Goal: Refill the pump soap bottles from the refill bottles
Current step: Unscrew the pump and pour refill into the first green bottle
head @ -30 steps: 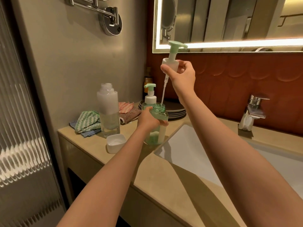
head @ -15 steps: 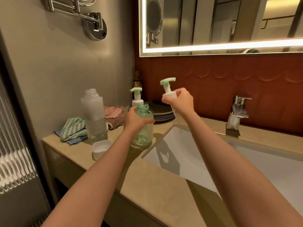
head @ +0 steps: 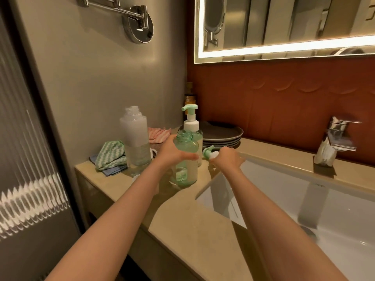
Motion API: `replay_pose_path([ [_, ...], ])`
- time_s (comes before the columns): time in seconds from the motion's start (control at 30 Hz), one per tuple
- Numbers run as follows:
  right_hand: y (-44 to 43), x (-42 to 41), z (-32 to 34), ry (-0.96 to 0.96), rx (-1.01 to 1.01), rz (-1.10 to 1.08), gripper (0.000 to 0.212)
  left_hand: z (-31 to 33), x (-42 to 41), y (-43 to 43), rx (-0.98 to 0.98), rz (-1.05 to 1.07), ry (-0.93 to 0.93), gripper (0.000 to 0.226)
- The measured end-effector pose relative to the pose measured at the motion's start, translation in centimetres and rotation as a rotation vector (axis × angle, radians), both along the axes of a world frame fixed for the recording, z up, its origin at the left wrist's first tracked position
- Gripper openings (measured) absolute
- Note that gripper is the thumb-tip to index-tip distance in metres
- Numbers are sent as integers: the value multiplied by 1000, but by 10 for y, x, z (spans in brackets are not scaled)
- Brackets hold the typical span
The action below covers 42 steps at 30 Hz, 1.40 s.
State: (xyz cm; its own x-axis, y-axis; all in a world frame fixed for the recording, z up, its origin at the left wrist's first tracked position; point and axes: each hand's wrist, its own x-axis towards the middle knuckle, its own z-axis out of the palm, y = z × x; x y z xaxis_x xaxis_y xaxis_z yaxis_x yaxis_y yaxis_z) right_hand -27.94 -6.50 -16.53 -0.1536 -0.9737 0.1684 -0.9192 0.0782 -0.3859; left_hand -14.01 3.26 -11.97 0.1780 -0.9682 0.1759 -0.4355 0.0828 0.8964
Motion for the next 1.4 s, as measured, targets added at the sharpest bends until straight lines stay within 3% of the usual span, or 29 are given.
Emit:
replay_pose_path([
  [0.07,0,4,1,47,-28,32,33,0,2,1,-1,-3,-4,89],
  [0.33,2,2,3,46,-36,81,66,-3,2,-1,-19,43,-32,101],
  [0.43,8,1,10,7,-68,123,64,-4,1,-2,-40,56,-32,100],
  [0.5,16,1,17,-96,-210,136,49,-2,0,-3,-66,82,-26,103],
  [0.63,40,5,34,-351,-692,134,26,12,3,-1,-221,185,-14,99],
  [0.77,62,26,65,-618,-910,280,25,36,13,14,-518,262,9,56],
  [0.83,71,42,79,-707,-890,379,24,44,22,21,-701,402,95,34],
  [0.93,83,68,86,-745,-708,529,26,46,47,22,-771,637,268,37],
  [1.03,91,88,84,-748,-540,596,36,33,76,13,-477,703,241,53],
  [1.1,92,99,83,-763,-448,613,40,22,87,7,-275,649,150,71],
  [1.2,87,115,82,-712,-322,604,43,12,96,0,-120,513,115,90],
  [1.4,70,140,72,-661,-175,575,42,5,105,-9,-92,453,125,66],
])
